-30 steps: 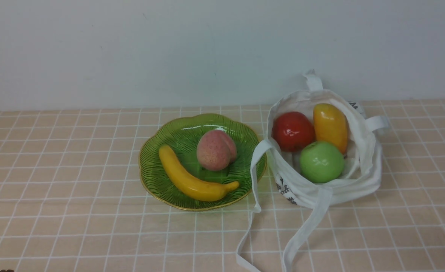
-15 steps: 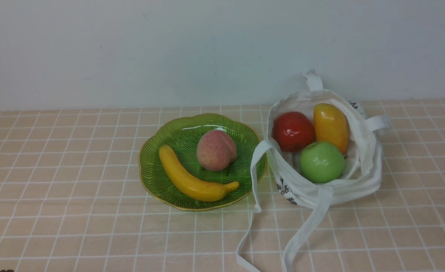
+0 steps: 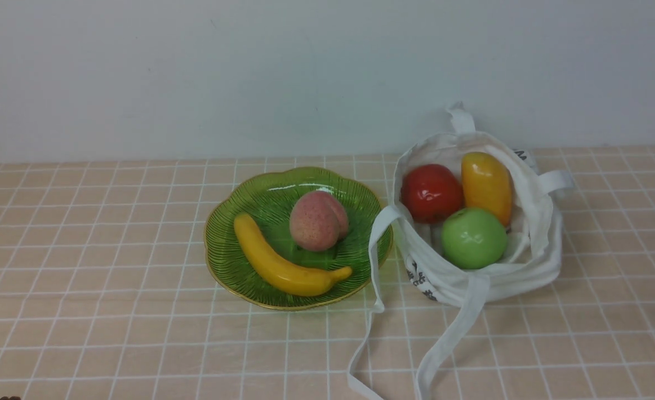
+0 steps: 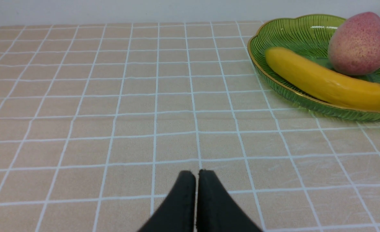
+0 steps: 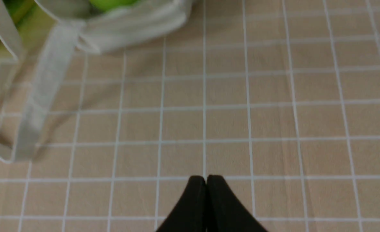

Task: Take the fruit out of the bag on the brown coffee tablecloth and place them on the plate.
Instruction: 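Reach into the bag and grasp a fruit with the right gripper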

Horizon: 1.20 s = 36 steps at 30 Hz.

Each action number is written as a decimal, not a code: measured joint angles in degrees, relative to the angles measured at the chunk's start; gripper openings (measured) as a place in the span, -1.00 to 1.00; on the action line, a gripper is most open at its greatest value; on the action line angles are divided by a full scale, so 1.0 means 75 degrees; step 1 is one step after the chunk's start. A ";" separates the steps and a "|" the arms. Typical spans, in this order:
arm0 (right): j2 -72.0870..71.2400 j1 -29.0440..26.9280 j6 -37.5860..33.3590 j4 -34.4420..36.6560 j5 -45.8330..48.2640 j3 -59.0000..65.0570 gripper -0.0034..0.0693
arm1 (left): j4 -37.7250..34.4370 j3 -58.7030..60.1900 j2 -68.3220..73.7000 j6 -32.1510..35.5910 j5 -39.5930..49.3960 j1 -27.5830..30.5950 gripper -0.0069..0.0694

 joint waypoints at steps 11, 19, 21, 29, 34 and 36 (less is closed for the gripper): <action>0.3184 0.0511 -0.2946 0.3206 -0.1429 -0.1133 -0.91 | 0.0000 0.0000 0.0000 0.0000 0.0000 0.0000 -0.84; 0.5906 0.1790 -0.2267 0.2426 -0.2252 -0.3375 -0.46 | 0.0000 0.0000 0.0000 0.0000 0.0000 0.0000 -0.84; 0.6594 0.1818 -0.1733 0.1703 -0.2465 -0.3959 -0.29 | 0.0000 0.0000 0.0000 0.0000 0.0000 0.0000 -0.84; 0.8358 0.1818 -0.0402 -0.0292 -0.3689 -0.5446 0.44 | 0.0000 0.0000 0.0000 0.0000 0.0000 0.0000 -0.84; 0.9144 0.1818 0.0190 -0.1017 -0.4311 -0.5827 0.66 | 0.0000 0.0000 0.0000 0.0000 0.0000 0.0000 -0.84; 0.9326 0.1818 0.0277 -0.1017 -0.4519 -0.5835 0.67 | 0.0000 0.0000 0.0000 0.0000 0.0000 0.0000 -0.84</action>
